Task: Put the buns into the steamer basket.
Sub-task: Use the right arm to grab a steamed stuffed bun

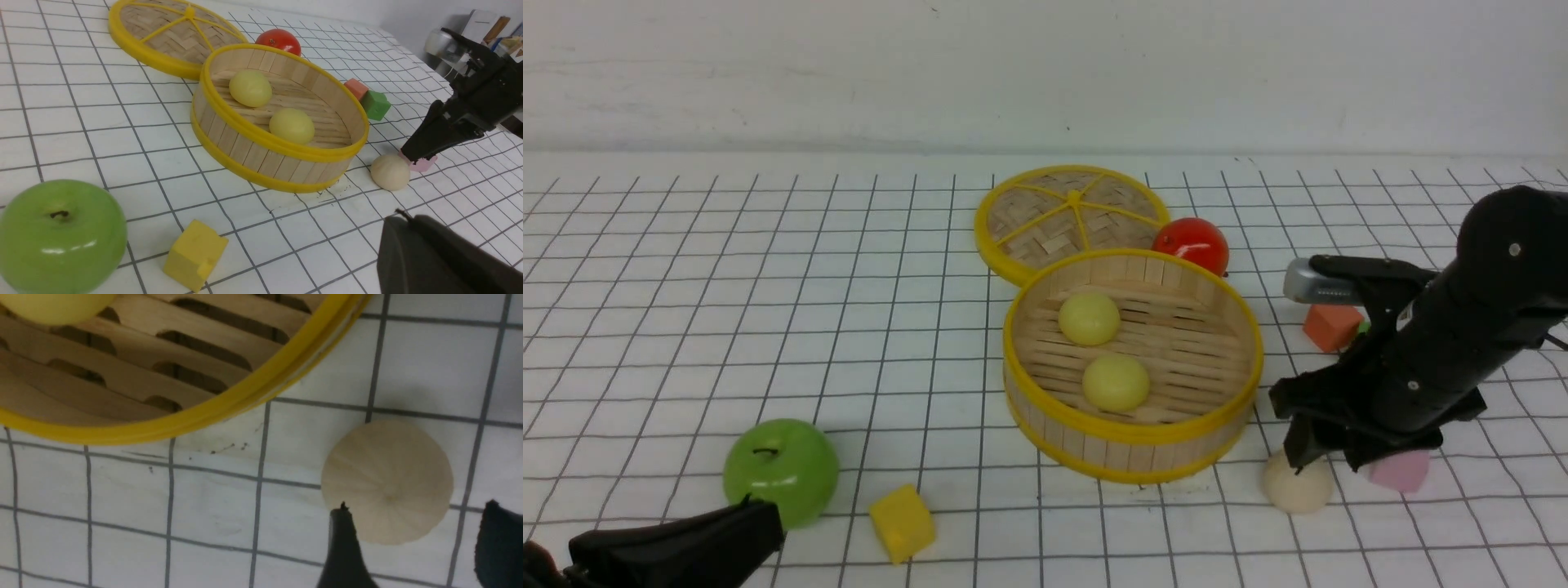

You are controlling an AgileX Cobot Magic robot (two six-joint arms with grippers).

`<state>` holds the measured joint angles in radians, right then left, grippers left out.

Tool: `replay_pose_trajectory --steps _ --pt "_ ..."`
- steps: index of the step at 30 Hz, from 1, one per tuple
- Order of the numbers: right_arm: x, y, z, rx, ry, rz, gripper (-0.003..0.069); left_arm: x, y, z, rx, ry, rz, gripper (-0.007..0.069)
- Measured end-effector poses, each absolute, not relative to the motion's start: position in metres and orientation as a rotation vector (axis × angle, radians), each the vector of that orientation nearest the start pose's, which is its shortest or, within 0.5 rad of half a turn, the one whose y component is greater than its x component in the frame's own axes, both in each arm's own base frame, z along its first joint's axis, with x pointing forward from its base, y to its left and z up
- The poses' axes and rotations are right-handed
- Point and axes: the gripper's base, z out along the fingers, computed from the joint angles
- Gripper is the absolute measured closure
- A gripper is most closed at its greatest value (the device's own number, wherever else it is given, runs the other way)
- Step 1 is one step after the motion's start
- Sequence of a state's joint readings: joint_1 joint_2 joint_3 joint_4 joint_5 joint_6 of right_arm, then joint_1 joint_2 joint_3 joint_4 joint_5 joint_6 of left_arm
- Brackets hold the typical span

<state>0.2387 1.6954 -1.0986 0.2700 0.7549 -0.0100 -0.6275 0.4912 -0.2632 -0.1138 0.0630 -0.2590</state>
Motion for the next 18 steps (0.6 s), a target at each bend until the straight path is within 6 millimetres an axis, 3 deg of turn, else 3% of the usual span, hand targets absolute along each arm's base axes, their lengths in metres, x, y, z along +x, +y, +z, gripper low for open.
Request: replay_pose_trajectory --steps 8,18 --pt "0.328 0.096 0.196 -0.095 2.822 0.339 0.0279 0.088 -0.065 0.258 0.238 1.818 -0.721 0.063" --pt "0.327 0.099 0.195 -0.125 2.823 0.328 0.0291 0.088 -0.065 0.258 0.238 1.818 -0.721 0.0626"
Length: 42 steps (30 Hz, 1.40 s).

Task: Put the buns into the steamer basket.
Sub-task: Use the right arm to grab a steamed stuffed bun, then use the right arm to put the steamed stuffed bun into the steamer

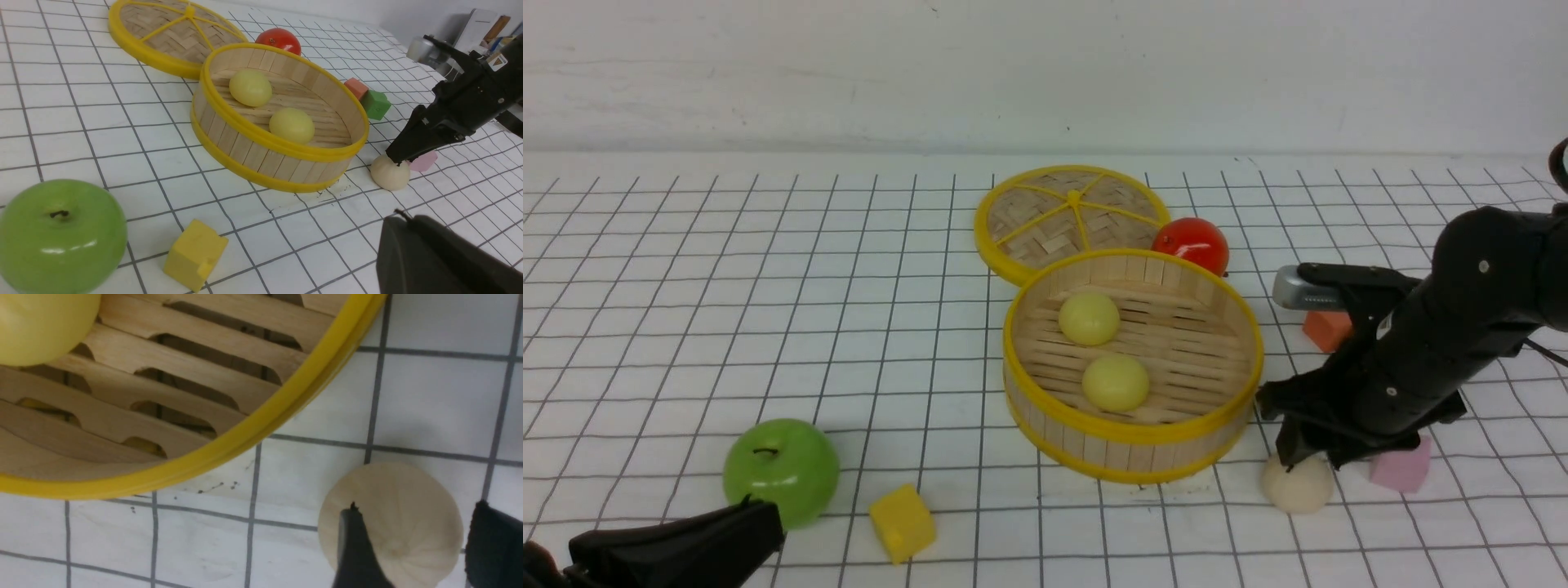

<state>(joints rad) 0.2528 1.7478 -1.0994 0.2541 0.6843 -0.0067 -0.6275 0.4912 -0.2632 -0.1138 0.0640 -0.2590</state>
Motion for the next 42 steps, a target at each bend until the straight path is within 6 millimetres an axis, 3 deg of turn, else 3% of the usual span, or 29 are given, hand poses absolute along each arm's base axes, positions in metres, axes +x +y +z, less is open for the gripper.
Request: replay_pose_trajectory --steps 12,18,19,24,28,29,33,35,37,42 --pt "0.331 0.105 0.185 -0.176 2.806 0.22 0.0309 0.088 -0.065 0.258 0.238 1.818 -0.721 0.0614" --pt "0.331 0.104 0.185 -0.189 2.801 0.209 0.0422 0.088 -0.065 0.258 0.238 1.818 -0.721 0.0609" --pt "0.331 0.104 0.184 -0.199 2.806 0.206 0.0487 0.088 -0.065 0.258 0.238 1.818 -0.721 0.0609" --pt "0.327 0.104 0.188 -0.216 2.823 0.204 0.0627 0.088 -0.065 0.258 0.238 1.818 -0.721 0.0608" --pt "0.318 0.104 0.214 -0.239 2.806 0.216 0.0645 0.088 -0.065 0.258 0.238 1.818 -0.721 0.0608" --pt "0.316 0.106 0.229 -0.253 2.774 0.227 0.0644 0.088 -0.065 0.258 0.238 1.818 -0.721 0.0608" --pt "0.316 0.124 0.275 -0.318 2.628 0.276 0.0639 0.088 -0.065 0.258 0.238 1.818 -0.721 0.0608" --pt "0.32 0.132 0.287 -0.338 2.559 0.292 0.0638 0.088 -0.065 0.258 0.238 1.818 -0.721 0.0608" --pt "0.33 0.141 0.291 -0.364 2.5 0.284 0.0637 0.088 -0.065 0.258 0.238 1.818 -0.721 0.0608" --pt "0.365 0.151 0.266 -0.394 2.438 0.226 0.0618 0.088 -0.065 0.258 0.238 1.818 -0.721 0.0608"
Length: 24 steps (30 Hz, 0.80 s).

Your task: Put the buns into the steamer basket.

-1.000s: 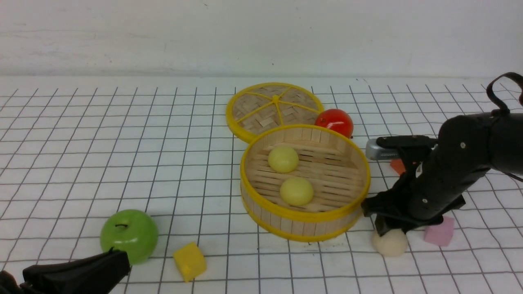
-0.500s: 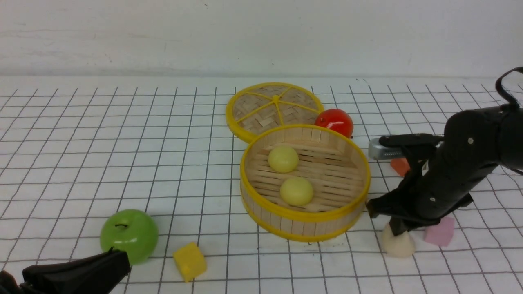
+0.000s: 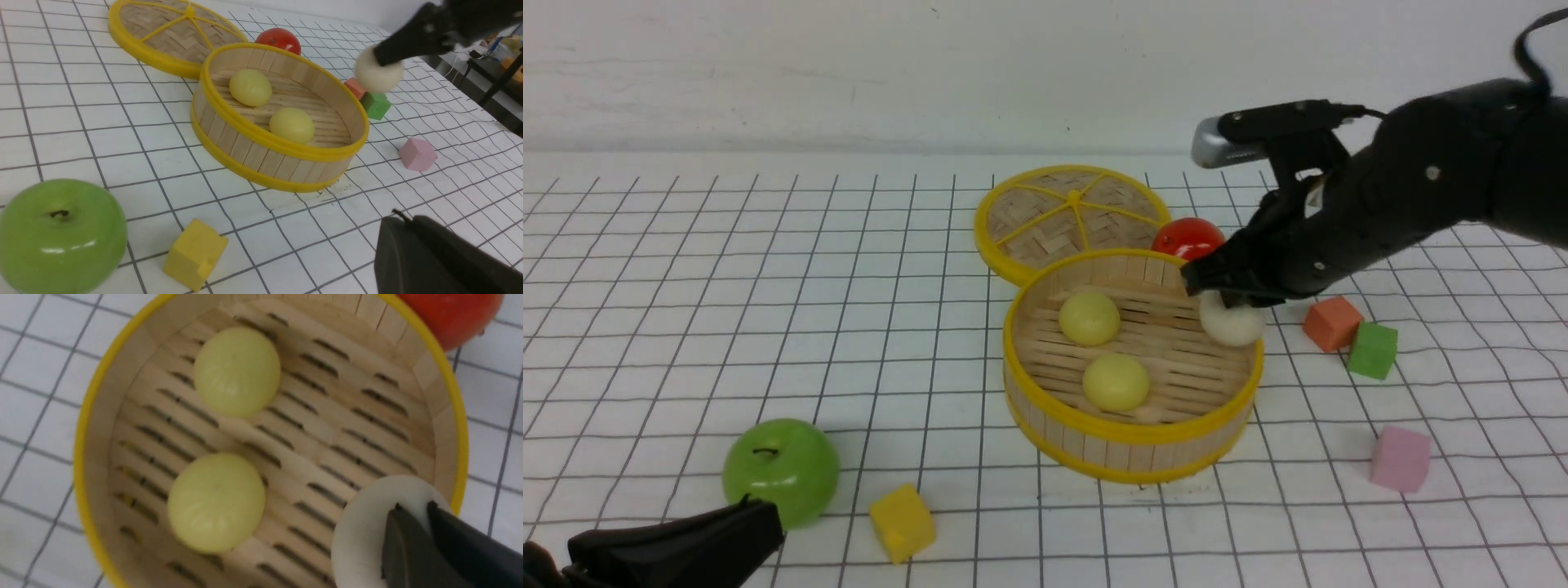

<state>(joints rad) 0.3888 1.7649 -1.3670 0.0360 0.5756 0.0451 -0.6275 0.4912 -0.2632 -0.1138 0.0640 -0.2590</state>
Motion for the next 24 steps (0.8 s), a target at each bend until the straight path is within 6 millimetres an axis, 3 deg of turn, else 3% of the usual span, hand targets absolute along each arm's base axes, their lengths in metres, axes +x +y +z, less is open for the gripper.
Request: replay_pose_trajectory --steps 1,4,6,7,8,9,10,11,13,15,19,21,22,24 --pt "0.376 0.155 0.252 -0.404 2.433 0.211 0.0601 0.088 -0.065 0.258 0.238 1.818 -0.721 0.0608" --pt "0.387 0.159 0.234 -0.405 2.435 0.208 0.0564 0.088 -0.065 0.258 0.238 1.818 -0.721 0.0608" --pt "0.395 0.163 0.215 -0.406 2.447 0.205 0.0462 0.088 -0.065 0.258 0.238 1.818 -0.721 0.0608" --pt "0.396 0.163 0.213 -0.406 2.447 0.205 0.0454 0.088 -0.065 0.258 0.238 1.818 -0.721 0.0608" --pt "0.398 0.164 0.206 -0.408 2.457 0.202 0.0384 0.088 -0.065 0.258 0.238 1.818 -0.721 0.0608" --pt "0.398 0.164 0.206 -0.408 2.458 0.201 0.0375 0.088 -0.065 0.258 0.238 1.818 -0.721 0.0608" --pt "0.398 0.164 0.205 -0.412 2.459 0.198 0.0295 0.088 -0.065 0.258 0.238 1.818 -0.721 0.0608" --pt "0.398 0.164 0.205 -0.412 2.459 0.198 0.0287 0.088 -0.065 0.258 0.238 1.818 -0.721 0.0608" --pt "0.396 0.163 0.211 -0.411 2.451 0.2 0.0203 0.088 -0.065 0.258 0.238 1.818 -0.721 0.0608" --pt "0.392 0.161 0.224 -0.409 2.444 0.203 0.0153 0.088 -0.065 0.258 0.238 1.818 -0.721 0.0608" --pt "0.357 0.149 0.285 -0.378 2.472 0.237 0.0136 0.088 -0.065 0.258 0.238 1.818 -0.721 0.0608" --pt "0.329 0.138 0.321 -0.348 2.494 0.251 0.0188 0.088 -0.065 0.258 0.238 1.818 -0.721 0.0608" --pt "0.322 0.135 0.325 -0.344 2.51 0.251 0.0203 0.088 -0.065 0.258 0.238 1.818 -0.721 0.0608" --pt "0.291 0.123 0.347 -0.304 2.538 0.257 0.0316 0.088 -0.065 0.258 0.238 1.818 -0.721 0.0608"
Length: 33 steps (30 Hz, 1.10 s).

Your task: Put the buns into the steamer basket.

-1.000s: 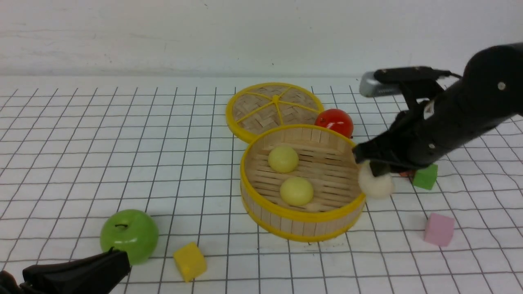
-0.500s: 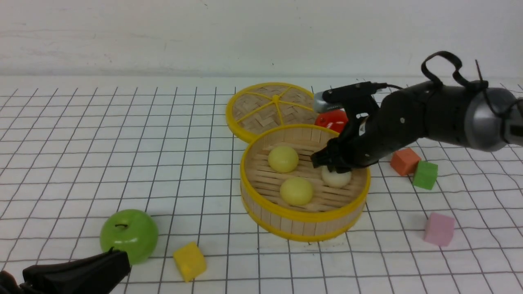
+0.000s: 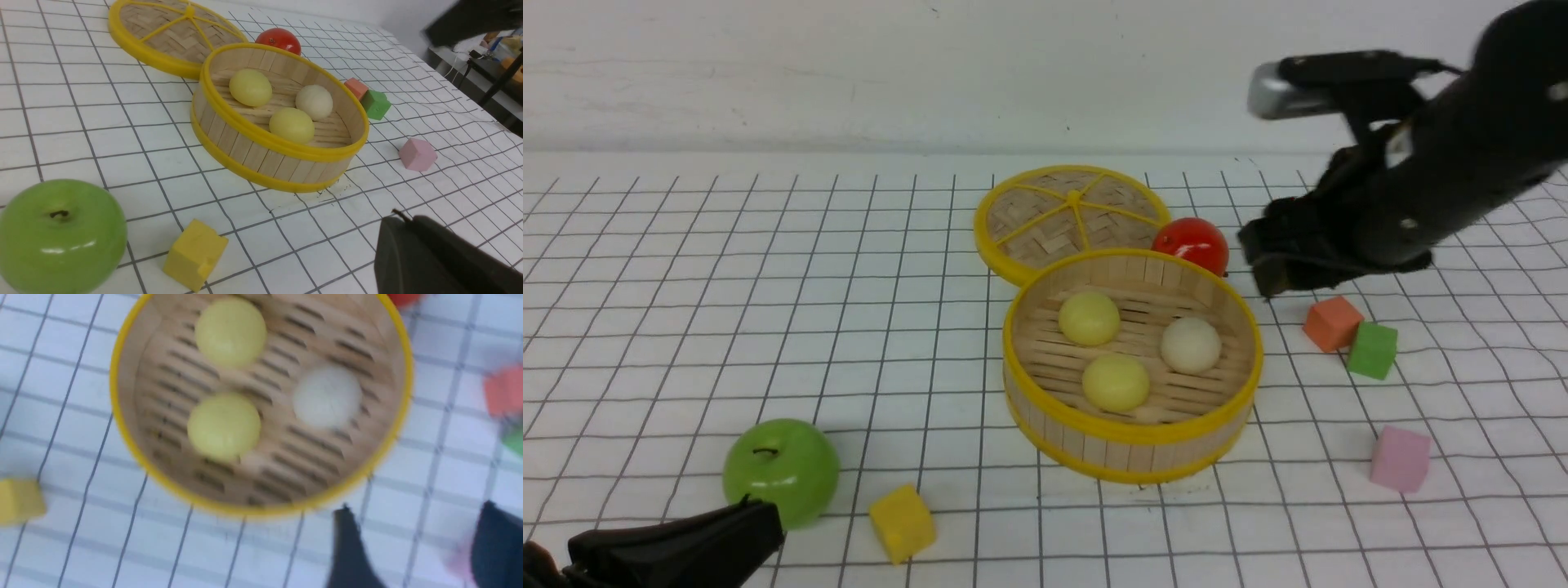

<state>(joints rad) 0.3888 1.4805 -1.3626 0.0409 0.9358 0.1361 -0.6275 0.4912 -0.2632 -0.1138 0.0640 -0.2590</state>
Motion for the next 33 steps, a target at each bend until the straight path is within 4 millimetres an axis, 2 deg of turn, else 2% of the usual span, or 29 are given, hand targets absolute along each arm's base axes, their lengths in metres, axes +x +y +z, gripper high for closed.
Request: replay_pose_trajectory --steps 1,3,4,5,6,7,8,9,10,11,15,19,25,30,32,33 --pt "0.278 0.117 0.356 -0.294 2.533 0.263 0.0359 0.088 -0.065 0.258 0.238 1.818 -0.721 0.0608" --pt "0.258 0.109 0.36 -0.269 2.549 0.267 0.0452 0.088 -0.065 0.258 0.238 1.818 -0.721 0.0608" --pt "0.241 0.102 0.366 -0.249 2.539 0.277 0.052 0.088 -0.065 0.258 0.238 1.818 -0.721 0.0608" --pt "0.238 0.101 0.364 -0.243 2.544 0.277 0.0543 0.088 -0.065 0.258 0.238 1.818 -0.721 0.0608" --pt "0.222 0.094 0.367 -0.229 2.534 0.286 0.0616 0.088 -0.065 0.258 0.238 1.818 -0.721 0.0608" --pt "0.209 0.089 0.369 -0.222 2.521 0.292 0.0652 0.088 -0.065 0.258 0.238 1.818 -0.721 0.0608" --pt "0.205 0.087 0.369 -0.221 2.518 0.293 0.0661 0.088 -0.065 0.258 0.238 1.818 -0.721 0.0608" --pt "0.19 0.081 0.366 -0.217 2.524 0.293 0.0677 0.088 -0.065 0.258 0.238 1.818 -0.721 0.0608" --pt "0.188 0.08 0.367 -0.217 2.52 0.295 0.0678 0.088 -0.065 0.258 0.238 1.818 -0.721 0.0608" --pt "0.176 0.075 0.364 -0.217 2.53 0.292 0.0679 0.088 -0.065 0.258 0.238 1.818 -0.721 0.0608" --pt "0.152 0.066 0.366 -0.222 2.549 0.287 0.0679 0.088 -0.065 0.258 0.238 1.818 -0.721 0.0608" --pt "0.139 0.061 0.368 -0.227 2.575 0.279 0.0679 0.088 -0.065 0.258 0.238 1.818 -0.721 0.0608" --pt "0.13 0.055 0.37 -0.223 2.576 0.261 0.0677 0.088 -0.065 0.258 0.238 1.818 -0.721 0.0608" --pt "0.11 0.029 0.373 -0.083 2.353 0.214 0.0676 0.088 -0.065 0.258 0.239 1.819 -0.721 0.0606" --pt "0.102 0.023 0.367 -0.052 2.251 0.214 0.0676 0.088 -0.065 0.258 0.239 1.821 -0.721 0.0605" --pt "0.094 0.019 0.358 -0.027 2.172 0.212 0.0676 0.088 -0.065 0.258 0.24 1.825 -0.72 0.0604"
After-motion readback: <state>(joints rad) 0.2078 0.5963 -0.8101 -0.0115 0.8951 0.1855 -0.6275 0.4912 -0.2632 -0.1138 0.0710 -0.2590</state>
